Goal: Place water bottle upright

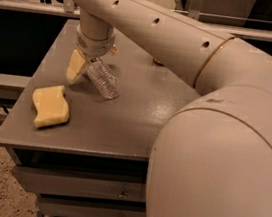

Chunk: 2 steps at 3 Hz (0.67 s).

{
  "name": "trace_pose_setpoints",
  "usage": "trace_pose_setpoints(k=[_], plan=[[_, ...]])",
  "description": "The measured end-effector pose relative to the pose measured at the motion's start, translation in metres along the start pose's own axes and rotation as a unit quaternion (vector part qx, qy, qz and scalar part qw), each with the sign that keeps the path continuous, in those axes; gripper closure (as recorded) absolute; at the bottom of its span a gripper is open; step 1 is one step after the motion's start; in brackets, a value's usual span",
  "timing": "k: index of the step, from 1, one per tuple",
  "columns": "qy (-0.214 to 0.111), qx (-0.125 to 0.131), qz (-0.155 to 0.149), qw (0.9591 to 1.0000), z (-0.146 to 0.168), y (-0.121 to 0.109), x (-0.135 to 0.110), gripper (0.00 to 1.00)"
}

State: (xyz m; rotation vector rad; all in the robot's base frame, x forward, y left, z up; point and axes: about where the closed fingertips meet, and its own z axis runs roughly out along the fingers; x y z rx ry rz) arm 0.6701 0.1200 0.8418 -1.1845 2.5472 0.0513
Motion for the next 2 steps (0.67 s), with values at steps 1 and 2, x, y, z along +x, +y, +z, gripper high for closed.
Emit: trace_pose_setpoints(k=[1, 2], plan=[[0.013, 0.017, 0.005, 0.9998, 0.0003, -0.0053, 0.0047, 0.39], [0.015, 0.032, 0.008, 0.9993, -0.0060, -0.0111, 0.0052, 0.62]])
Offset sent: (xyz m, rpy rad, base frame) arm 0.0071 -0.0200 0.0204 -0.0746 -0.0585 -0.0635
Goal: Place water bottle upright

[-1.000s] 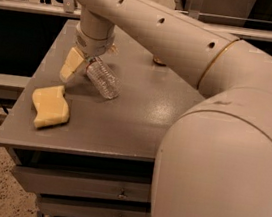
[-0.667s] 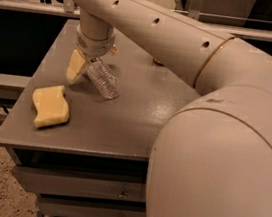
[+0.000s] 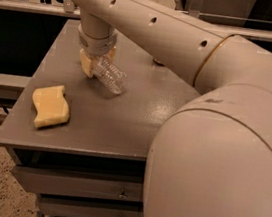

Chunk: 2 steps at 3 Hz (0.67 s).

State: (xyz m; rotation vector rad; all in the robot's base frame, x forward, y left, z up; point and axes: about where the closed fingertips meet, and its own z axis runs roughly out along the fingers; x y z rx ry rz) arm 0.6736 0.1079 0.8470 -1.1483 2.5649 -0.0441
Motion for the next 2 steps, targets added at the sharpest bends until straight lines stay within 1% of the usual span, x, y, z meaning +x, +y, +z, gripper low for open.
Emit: trace_pose_setpoints(k=[1, 2], plan=[[-0.036, -0.001, -0.001, 0.9993, -0.019, -0.006, -0.004, 0.85], [-0.111, -0.033, -0.018, 0.9931, -0.044, -0.005, 0.001, 1.00]])
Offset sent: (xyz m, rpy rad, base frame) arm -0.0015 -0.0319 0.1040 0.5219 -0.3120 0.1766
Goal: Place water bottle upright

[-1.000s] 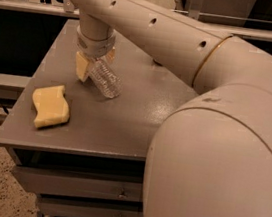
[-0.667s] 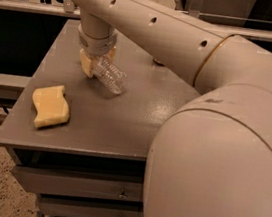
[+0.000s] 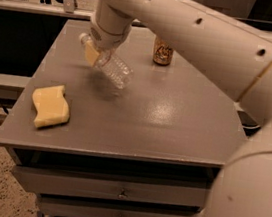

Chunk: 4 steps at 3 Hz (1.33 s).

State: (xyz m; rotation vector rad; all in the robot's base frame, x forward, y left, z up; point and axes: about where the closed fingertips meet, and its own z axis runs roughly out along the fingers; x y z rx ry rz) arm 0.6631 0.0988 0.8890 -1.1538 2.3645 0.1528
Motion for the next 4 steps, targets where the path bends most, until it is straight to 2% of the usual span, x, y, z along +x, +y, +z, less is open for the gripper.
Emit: trace_pose_setpoints(k=[1, 2, 3, 4], plan=[[-0.130, -0.061, -0.020, 0.9895, -0.032, 0.012, 0.005, 1.00], [-0.238, -0.097, -0.016, 0.9662, -0.052, 0.019, -0.008, 1.00], [-0.346, -0.125, 0.018, 0.9296, -0.069, 0.011, -0.012, 1.00], [-0.376, -0.129, 0.007, 0.9175, -0.093, 0.016, -0.009, 1.00]])
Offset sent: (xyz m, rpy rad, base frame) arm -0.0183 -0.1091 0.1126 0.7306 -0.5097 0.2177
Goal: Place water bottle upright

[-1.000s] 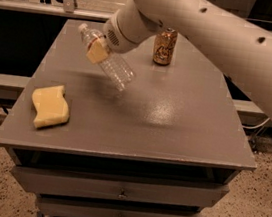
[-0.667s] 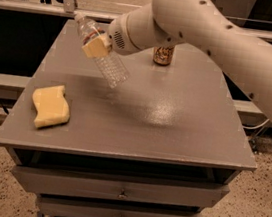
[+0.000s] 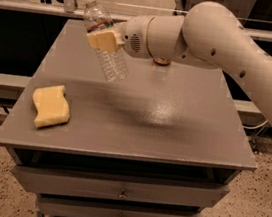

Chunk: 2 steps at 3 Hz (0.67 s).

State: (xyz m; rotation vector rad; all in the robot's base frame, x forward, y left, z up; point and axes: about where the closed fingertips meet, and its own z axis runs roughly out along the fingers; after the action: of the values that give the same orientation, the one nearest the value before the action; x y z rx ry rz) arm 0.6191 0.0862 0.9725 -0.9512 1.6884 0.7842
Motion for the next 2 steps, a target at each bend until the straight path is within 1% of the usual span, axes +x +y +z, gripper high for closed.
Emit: trace_pose_setpoints(k=[1, 2], plan=[[0.002, -0.006, -0.005, 1.0000, 0.001, 0.000, -0.001, 1.00], [0.012, -0.005, -0.025, 0.9996, -0.019, -0.015, 0.002, 1.00]])
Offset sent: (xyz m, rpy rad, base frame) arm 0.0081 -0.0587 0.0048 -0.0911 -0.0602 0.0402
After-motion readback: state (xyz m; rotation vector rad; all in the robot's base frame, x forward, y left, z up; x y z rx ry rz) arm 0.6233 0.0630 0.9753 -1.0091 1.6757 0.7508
